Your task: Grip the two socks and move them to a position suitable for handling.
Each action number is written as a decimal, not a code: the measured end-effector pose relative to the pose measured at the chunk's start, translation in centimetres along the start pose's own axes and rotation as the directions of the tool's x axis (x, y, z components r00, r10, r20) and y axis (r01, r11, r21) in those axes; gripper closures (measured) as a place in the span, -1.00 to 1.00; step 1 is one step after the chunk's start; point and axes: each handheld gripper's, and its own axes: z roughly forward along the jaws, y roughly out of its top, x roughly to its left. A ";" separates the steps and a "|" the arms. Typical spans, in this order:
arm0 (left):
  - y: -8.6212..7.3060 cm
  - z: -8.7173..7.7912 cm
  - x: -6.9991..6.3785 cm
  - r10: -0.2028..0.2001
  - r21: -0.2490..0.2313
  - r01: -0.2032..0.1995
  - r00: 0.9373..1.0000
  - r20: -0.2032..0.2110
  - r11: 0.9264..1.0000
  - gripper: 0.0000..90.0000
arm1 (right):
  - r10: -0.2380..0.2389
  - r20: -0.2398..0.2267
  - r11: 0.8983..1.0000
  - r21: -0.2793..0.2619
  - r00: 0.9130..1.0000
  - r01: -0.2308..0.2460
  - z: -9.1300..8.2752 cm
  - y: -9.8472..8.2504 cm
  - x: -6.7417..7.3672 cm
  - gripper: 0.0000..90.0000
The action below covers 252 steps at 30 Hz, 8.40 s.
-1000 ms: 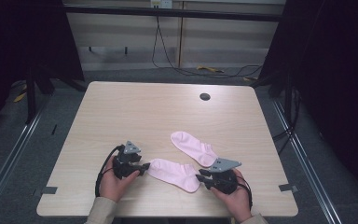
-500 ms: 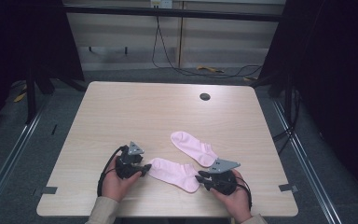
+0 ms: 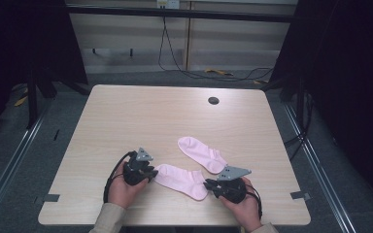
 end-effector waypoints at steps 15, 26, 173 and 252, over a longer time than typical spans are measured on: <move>0.1 -0.2 0.0 -0.029 0.005 0.029 0.999 0.042 1.000 0.98 | 0.011 -0.004 1.000 0.000 1.000 -0.011 -0.1 0.2 0.1 0.89; 0.7 -1.2 0.0 -0.050 -0.022 0.051 0.997 0.052 0.998 0.99 | 0.006 -0.008 1.000 -0.028 1.000 -0.006 -0.7 0.6 0.3 0.89; 11.7 6.7 2.7 0.007 -0.050 -0.005 0.999 0.032 0.999 0.99 | 0.292 0.050 0.951 -0.117 0.955 -0.285 -1.2 -0.2 -9.3 0.89; 9.9 7.5 2.5 0.051 -0.037 -0.054 0.995 -0.081 0.998 0.90 | 0.183 0.123 0.983 -0.044 0.975 -0.178 -0.6 0.4 -7.7 0.83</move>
